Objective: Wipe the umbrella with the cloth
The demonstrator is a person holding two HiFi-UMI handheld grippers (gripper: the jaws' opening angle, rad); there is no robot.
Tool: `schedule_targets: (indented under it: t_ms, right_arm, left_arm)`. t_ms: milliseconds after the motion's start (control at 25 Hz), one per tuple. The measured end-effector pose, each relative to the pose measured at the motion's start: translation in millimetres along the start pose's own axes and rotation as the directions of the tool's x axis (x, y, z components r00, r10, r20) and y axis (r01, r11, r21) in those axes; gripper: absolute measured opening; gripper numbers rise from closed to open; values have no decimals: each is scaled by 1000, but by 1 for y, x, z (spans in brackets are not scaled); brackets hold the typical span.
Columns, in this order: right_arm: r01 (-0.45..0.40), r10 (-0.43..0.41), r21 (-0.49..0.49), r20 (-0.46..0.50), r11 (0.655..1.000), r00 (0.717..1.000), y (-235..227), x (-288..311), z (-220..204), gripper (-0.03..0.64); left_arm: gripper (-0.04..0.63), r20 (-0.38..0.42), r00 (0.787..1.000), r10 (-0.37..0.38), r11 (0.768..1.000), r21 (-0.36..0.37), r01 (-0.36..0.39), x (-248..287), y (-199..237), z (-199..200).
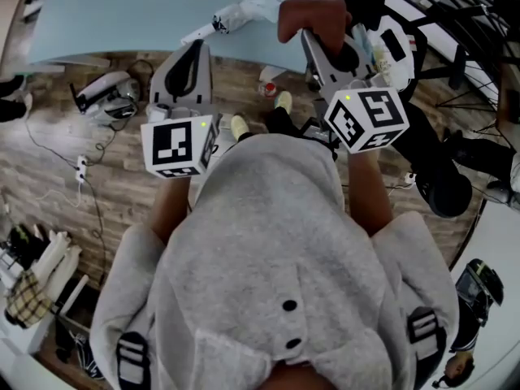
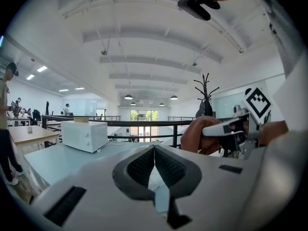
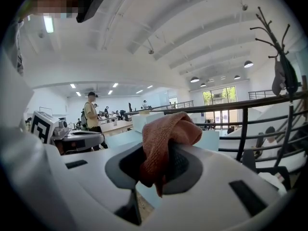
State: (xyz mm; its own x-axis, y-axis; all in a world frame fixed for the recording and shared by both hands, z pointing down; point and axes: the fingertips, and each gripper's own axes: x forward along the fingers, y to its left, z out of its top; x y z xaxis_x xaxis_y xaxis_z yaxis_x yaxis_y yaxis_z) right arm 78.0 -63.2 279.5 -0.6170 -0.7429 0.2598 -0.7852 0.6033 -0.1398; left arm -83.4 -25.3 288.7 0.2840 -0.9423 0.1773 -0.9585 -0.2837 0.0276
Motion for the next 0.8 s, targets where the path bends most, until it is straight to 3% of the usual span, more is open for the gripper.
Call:
schedule_targets:
  t_ms: [360, 800]
  right_arm:
    - [17, -16, 7, -64, 1000, 998, -57, 17, -2, 78]
    - [-25, 30, 57, -86, 998, 996, -121, 40, 1, 78]
  left_arm:
    - [17, -10, 1000, 16, 1000, 17, -16, 42, -25, 14]
    - [17, -56, 995, 77, 997, 36, -75, 91, -50, 20]
